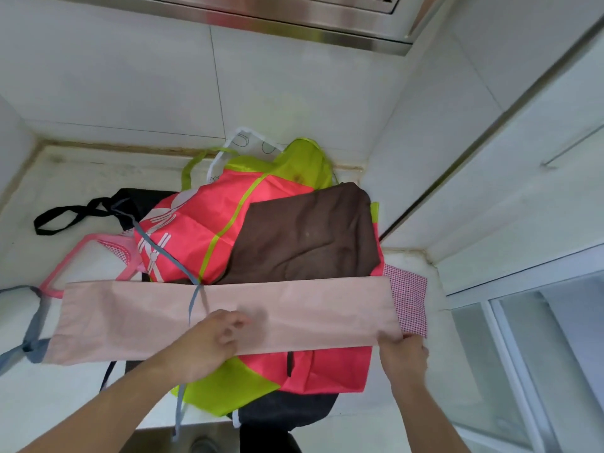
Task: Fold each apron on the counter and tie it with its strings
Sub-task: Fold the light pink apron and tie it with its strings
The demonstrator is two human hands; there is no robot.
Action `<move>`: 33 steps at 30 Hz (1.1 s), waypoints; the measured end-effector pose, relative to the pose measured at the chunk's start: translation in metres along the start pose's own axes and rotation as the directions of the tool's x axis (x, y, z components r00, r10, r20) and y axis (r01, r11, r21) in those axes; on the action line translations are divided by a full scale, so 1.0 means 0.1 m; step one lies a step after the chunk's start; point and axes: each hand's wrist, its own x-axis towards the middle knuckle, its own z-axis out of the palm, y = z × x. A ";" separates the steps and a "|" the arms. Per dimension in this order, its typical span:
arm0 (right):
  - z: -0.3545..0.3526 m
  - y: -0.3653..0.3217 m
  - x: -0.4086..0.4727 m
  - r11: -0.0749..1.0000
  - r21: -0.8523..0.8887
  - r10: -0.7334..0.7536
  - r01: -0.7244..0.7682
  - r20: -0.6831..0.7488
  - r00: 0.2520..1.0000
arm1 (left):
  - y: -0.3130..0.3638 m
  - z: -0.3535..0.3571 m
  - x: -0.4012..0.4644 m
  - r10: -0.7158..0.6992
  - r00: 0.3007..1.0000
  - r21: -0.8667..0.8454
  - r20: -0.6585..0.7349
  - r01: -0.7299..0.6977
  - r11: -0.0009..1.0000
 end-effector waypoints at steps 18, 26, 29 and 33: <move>0.03 -0.09 -0.08 0.691 0.669 -0.103 -0.276 0.468 0.878 | 0.22 0.60 0.61 -0.079 0.988 0.441 -0.133 0.130 0.888; -0.21 -0.50 -0.45 0.705 0.709 -0.272 0.019 0.247 0.930 | 0.25 0.45 0.66 -0.149 0.988 0.219 -0.048 0.156 0.963; -0.27 -0.67 -0.74 0.792 0.562 -0.366 0.238 0.125 0.922 | 0.23 0.35 0.56 -0.077 0.994 -0.213 0.082 0.093 0.973; -0.14 -0.93 -1.41 0.667 0.410 -0.698 0.622 0.051 0.714 | 0.44 0.06 0.19 -0.085 0.973 -0.759 0.213 0.220 0.613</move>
